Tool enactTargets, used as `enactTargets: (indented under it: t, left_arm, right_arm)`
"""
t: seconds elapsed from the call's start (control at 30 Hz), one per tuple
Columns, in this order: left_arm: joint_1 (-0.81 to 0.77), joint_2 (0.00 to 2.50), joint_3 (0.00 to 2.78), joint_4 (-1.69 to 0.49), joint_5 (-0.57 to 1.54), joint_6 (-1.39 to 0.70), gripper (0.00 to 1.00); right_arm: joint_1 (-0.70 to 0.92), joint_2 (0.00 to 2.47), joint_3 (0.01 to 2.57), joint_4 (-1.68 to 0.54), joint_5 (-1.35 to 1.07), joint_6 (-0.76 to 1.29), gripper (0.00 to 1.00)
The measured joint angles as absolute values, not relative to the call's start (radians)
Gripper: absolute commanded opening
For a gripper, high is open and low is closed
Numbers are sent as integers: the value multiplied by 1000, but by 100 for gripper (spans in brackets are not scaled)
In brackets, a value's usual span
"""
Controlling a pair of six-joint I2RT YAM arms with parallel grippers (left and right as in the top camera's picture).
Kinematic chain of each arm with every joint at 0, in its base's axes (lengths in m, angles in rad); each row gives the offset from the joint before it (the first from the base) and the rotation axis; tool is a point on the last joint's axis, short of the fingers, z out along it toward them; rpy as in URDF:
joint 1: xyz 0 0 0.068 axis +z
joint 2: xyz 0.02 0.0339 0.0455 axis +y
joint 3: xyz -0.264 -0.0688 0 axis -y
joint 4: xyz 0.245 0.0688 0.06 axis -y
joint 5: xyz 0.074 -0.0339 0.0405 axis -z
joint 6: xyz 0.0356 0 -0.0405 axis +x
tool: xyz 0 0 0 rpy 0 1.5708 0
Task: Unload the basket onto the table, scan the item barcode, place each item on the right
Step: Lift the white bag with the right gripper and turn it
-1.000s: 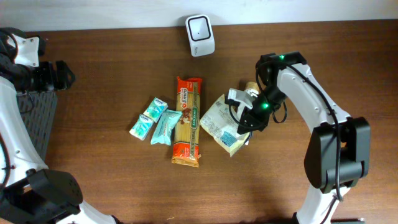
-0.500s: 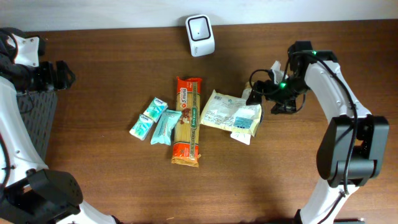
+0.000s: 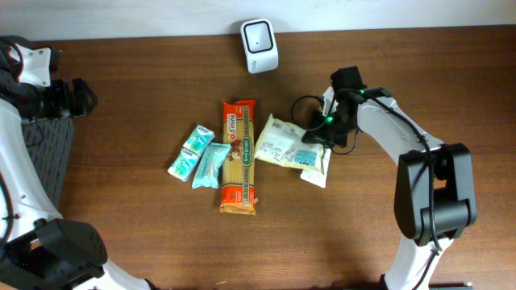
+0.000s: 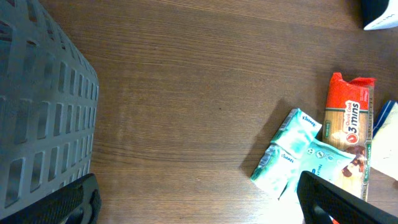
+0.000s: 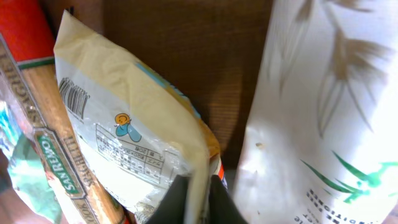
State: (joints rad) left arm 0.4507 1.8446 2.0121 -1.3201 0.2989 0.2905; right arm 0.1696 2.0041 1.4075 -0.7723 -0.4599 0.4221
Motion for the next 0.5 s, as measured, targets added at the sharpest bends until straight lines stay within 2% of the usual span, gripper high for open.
enactTargets:
  t: [0.1, 0.23, 0.37, 0.5]
  left_arm:
    - [451, 1845, 2012, -1320, 299, 290, 99]
    - [451, 1845, 2012, -1320, 299, 290, 99]
    - [451, 1845, 2012, -1320, 299, 290, 99]
    - [451, 1845, 2012, -1320, 299, 290, 99]
  right_arm:
    - [172, 2004, 1407, -763, -462, 410, 4]
    - [150, 1983, 1420, -815, -598, 255, 4]
    - [144, 1838, 1485, -936, -710, 121, 4]
    - [144, 1684, 1504, -960, -744, 75, 4]
